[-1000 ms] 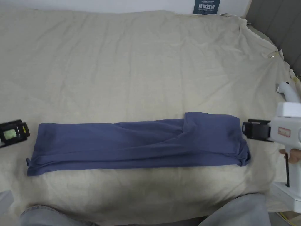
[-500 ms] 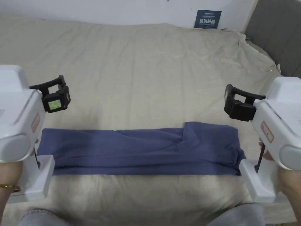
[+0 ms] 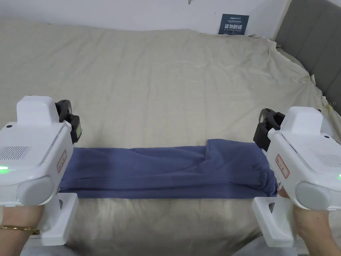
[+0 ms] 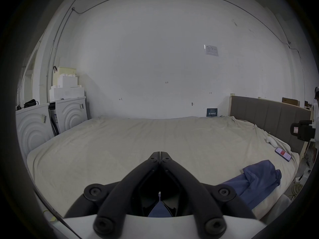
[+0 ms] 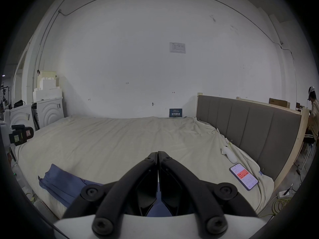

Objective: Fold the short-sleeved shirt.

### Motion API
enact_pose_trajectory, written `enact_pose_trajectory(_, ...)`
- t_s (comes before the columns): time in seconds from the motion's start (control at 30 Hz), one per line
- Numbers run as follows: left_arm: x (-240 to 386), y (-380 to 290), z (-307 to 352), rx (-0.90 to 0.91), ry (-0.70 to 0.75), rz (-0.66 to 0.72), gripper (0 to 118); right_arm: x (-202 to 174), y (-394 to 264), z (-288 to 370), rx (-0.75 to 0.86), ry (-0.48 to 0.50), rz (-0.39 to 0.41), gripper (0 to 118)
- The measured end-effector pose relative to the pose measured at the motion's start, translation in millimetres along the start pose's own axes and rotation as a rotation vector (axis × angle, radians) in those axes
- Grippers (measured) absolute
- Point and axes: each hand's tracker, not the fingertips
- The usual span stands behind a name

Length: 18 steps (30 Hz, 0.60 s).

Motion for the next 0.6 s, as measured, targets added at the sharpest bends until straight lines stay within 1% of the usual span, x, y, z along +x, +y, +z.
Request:
enact_pose_trajectory(0.1, -1.9, -0.3, 0.7, -0.002, -0.008, 0.027, 0, 0.5, 0.0, 0.0, -0.002, 0.007, -0.013, 0)
enact_pose_trajectory(0.3, -13.1, 3.6, -6.9, -0.024, -0.021, 0.081, 0, 0.5, 2.5, -0.3, -0.003, 0.019, -0.007, 0)
enact_pose_trajectory(0.33, -17.3, 5.1, -9.6, -0.043, -0.027, 0.097, 3, 1.0, 2.8, -0.8, -0.004, 0.027, -0.005, 0)
enact_pose_trajectory(0.37, -23.0, 7.3, -12.8, -0.064, -0.046, 0.130, 10, 0.6, 3.8, -0.8, -0.006, 0.029, -0.005, 0)
enact_pose_trajectory(0.4, -29.2, 11.3, -17.0, -0.096, -0.079, 0.163, 20, 0.4, 4.2, -1.0, -0.008, 0.029, -0.005, 0)
enact_pose_trajectory(0.5, -58.3, 14.9, -36.7, -0.234, -0.138, 0.269, 38, -2.6, 6.3, -0.7, -0.016, 0.030, -0.001, 0)
enact_pose_trajectory(0.53, -67.0, 14.3, -45.1, -0.276, -0.141, 0.284, 67, -3.5, 6.6, -0.9, -0.017, 0.027, 0.000, 0)
enact_pose_trajectory(0.57, -77.4, 12.6, -53.0, -0.330, -0.156, 0.297, 84, -4.0, 6.7, -1.5, -0.019, 0.026, 0.001, 0)
enact_pose_trajectory(0.6, -88.0, 9.5, -59.4, -0.371, -0.168, 0.298, 96, -4.8, 6.4, -2.0, -0.021, 0.027, 0.004, 0)
